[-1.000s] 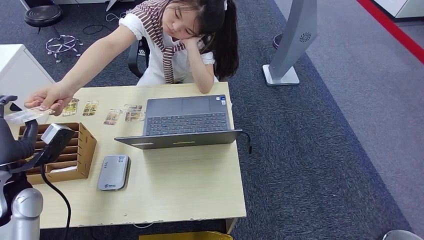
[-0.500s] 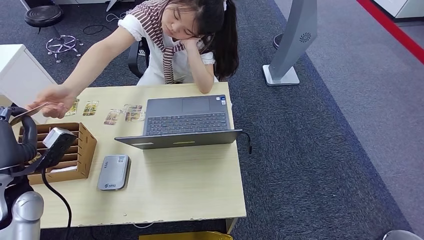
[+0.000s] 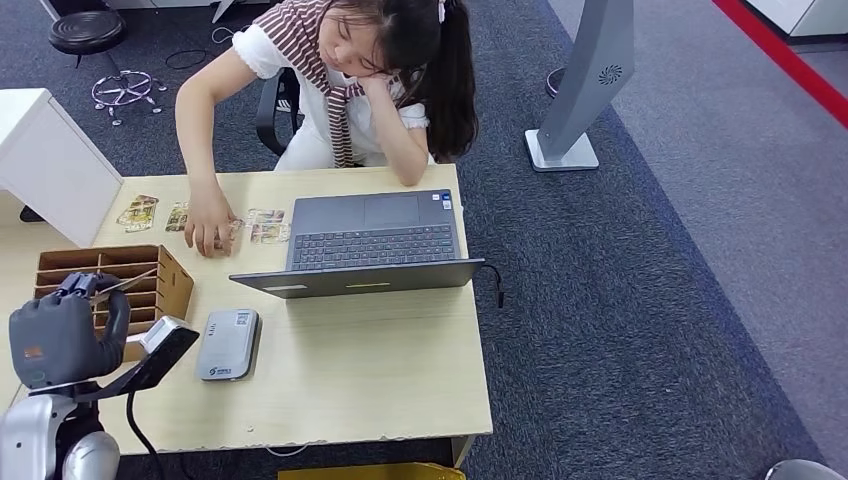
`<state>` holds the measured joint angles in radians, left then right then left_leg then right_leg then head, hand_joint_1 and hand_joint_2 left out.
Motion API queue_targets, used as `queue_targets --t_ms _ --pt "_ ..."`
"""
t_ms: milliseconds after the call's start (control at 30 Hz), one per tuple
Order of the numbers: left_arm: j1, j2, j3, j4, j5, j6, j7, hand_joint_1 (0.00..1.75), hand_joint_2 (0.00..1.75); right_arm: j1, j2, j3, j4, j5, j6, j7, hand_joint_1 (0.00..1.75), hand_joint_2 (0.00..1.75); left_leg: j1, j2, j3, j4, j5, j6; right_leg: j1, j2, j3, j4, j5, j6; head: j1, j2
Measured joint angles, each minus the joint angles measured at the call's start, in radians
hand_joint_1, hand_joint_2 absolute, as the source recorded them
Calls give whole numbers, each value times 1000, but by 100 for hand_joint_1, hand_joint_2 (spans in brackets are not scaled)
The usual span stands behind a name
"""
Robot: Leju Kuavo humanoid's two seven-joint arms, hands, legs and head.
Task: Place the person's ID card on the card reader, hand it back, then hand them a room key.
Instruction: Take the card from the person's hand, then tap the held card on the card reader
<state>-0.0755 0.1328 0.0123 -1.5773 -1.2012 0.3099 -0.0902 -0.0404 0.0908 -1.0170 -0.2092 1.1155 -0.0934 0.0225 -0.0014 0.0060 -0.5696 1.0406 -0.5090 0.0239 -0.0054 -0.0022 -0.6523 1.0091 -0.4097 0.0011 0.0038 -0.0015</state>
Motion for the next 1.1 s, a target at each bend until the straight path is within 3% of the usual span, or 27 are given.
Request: queue_targets --t_ms 467,1100 --pt "8 0 -72 92 -81 -142 59 175 175 -1 0 -1 1 17 12 -11 0 175 0 0 0 0 0 0 0 0 0 0 0 0 0 0" --pt "-37 45 -185 202 -121 -270 130 175 175 -5 0 -1 1 40 24 -7 0 175 0 0 0 0 0 0 0 0 0 0 0 0 0 0"
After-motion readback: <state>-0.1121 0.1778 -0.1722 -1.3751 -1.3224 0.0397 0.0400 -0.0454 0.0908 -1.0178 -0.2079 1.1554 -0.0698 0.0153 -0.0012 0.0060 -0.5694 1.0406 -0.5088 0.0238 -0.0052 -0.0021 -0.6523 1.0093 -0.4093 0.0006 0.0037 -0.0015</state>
